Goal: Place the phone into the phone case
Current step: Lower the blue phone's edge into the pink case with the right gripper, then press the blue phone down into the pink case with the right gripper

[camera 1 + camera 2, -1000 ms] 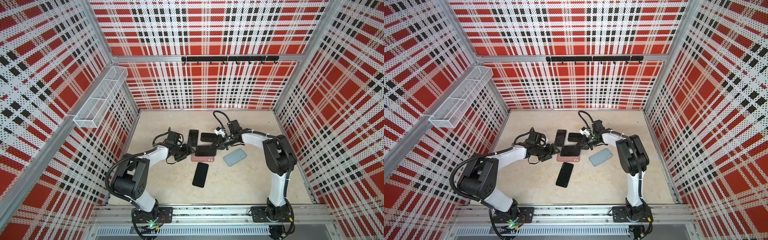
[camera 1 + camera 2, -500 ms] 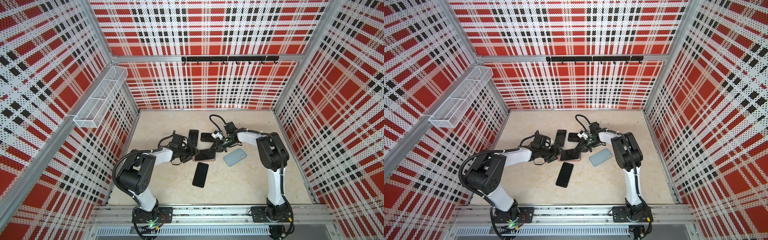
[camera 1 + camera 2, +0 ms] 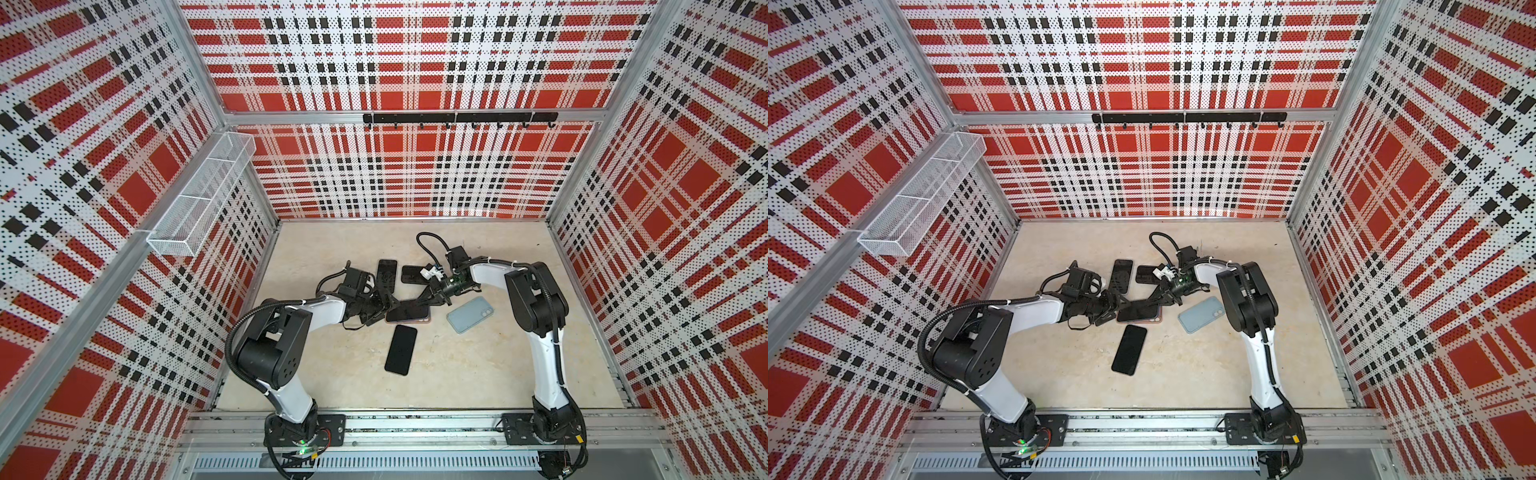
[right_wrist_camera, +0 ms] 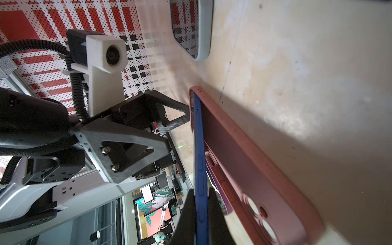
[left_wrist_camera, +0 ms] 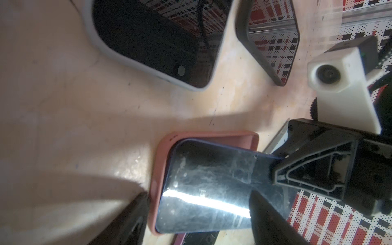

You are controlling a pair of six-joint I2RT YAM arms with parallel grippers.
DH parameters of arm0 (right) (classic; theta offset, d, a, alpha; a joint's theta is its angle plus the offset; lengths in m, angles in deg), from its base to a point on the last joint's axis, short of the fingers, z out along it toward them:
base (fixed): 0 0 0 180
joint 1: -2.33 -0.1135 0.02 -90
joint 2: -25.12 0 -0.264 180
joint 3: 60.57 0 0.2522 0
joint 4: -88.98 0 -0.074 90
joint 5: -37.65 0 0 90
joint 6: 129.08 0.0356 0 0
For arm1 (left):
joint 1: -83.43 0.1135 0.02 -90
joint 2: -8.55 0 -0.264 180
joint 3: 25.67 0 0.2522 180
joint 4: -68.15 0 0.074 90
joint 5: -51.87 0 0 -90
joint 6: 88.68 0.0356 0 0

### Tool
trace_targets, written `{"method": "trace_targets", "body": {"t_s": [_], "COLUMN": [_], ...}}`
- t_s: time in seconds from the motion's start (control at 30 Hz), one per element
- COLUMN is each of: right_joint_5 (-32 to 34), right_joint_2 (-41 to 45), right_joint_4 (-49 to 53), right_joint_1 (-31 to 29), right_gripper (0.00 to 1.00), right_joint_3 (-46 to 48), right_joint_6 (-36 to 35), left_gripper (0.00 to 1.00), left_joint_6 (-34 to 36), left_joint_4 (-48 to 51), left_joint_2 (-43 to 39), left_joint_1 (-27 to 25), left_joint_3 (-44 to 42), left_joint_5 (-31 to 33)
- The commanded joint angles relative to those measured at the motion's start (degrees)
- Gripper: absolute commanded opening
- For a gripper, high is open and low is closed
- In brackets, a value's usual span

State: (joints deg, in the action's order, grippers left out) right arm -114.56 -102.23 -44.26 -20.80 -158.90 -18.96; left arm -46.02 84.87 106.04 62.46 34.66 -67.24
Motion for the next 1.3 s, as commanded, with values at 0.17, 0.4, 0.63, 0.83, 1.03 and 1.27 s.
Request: {"method": "trace_targets", "body": {"t_s": [0.17, 0.4, 0.63, 0.83, 1.03, 1.27], "right_joint_5": [11.06, 16.78, 19.88, 22.06, 25.54, 32.72], "right_joint_2": [-2.56, -0.32, 1.30, 1.56, 4.88, 10.10], "right_joint_4": [2.64, -2.22, -8.10, -9.13, -12.82, -12.40], "right_joint_1": [-0.85, -1.65, -2.09, -2.51, -2.78, -3.48], "right_gripper": [0.00, 0.10, 0.20, 0.29, 0.38, 0.44], "right_joint_3": [-0.59, 0.00, 1.71, 2.08, 4.43, 6.11], "right_joint_6": [-2.50, 0.74, 4.75, 5.06, 7.39, 6.58], "left_gripper": [0.76, 0.76, 0.75, 0.76, 0.75, 0.75], "left_joint_6": [-0.42, -0.37, -0.22, -0.13, -0.21, -0.21], "left_joint_4": [-1.43, -1.45, -1.46, -1.79, -2.09, -2.43], "left_joint_2": [2.24, 2.61, 2.70, 2.54, 2.47, 2.52], "left_joint_1": [-1.46, -1.87, -2.05, -2.06, -1.88, -1.79], "left_joint_3": [1.59, 2.28, 2.61, 2.13, 1.76, 1.48], "left_joint_5": [-0.34, -0.65, -0.72, -0.84, -0.96, -1.09]}}
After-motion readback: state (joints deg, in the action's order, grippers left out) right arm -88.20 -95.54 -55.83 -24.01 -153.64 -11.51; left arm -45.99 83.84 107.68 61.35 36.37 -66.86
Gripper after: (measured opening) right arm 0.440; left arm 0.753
